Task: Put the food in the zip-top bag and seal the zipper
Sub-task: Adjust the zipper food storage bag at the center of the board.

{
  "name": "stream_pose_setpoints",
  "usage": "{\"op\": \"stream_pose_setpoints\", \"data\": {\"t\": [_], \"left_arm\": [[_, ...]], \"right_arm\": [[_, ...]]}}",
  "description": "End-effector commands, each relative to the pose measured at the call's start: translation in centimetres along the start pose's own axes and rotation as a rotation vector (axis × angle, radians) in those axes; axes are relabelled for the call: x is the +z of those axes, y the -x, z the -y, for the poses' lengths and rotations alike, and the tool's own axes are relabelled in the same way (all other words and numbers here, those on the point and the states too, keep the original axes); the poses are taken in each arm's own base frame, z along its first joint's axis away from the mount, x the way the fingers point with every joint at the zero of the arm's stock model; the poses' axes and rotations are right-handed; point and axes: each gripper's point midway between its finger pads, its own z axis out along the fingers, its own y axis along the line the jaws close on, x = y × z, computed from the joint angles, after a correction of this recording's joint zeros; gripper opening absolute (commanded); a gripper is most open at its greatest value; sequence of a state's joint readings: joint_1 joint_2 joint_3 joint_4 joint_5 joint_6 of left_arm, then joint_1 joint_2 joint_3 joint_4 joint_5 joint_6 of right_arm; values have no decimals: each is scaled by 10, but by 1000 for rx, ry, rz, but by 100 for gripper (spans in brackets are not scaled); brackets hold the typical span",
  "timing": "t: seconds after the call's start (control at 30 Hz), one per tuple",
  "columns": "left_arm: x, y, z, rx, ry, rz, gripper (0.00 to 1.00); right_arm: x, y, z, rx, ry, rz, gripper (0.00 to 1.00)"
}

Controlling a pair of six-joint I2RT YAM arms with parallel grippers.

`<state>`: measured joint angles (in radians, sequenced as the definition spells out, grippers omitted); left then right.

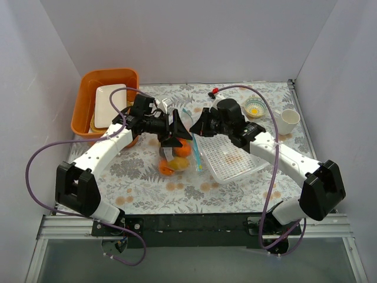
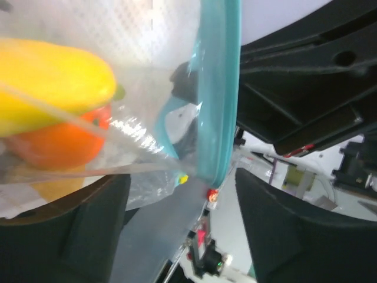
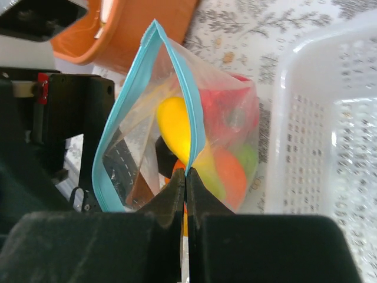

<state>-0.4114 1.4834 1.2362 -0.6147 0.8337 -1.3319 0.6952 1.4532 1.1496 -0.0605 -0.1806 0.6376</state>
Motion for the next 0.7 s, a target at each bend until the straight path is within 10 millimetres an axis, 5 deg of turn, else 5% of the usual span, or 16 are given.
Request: {"op": "stream_pose_setpoints", "data": {"t": [0.0,0.03,0.27,0.4,0.5,0.67], "left_arm": [[-15,19,22,76,-13,144,85],[-19,22,29,86,-30,166,98],[-38,8,35,59,-46,264,98],[-34,-25,7,-73,-61,259,98],[-40,-42,16,-136,-171,272,98],[-28,-72,-5,-240,-243,263,98]], "right_arm": [[-28,24,8,13,-121,83,1],[-30,22,12,19,-138,83,1],[-41,-2,47,95,-263,58,1],[-53,-8,55,147,-288,90,1],[-60,-14,60,161,-301,98,1],[-67,-32,69,185,-318,82,1]]}}
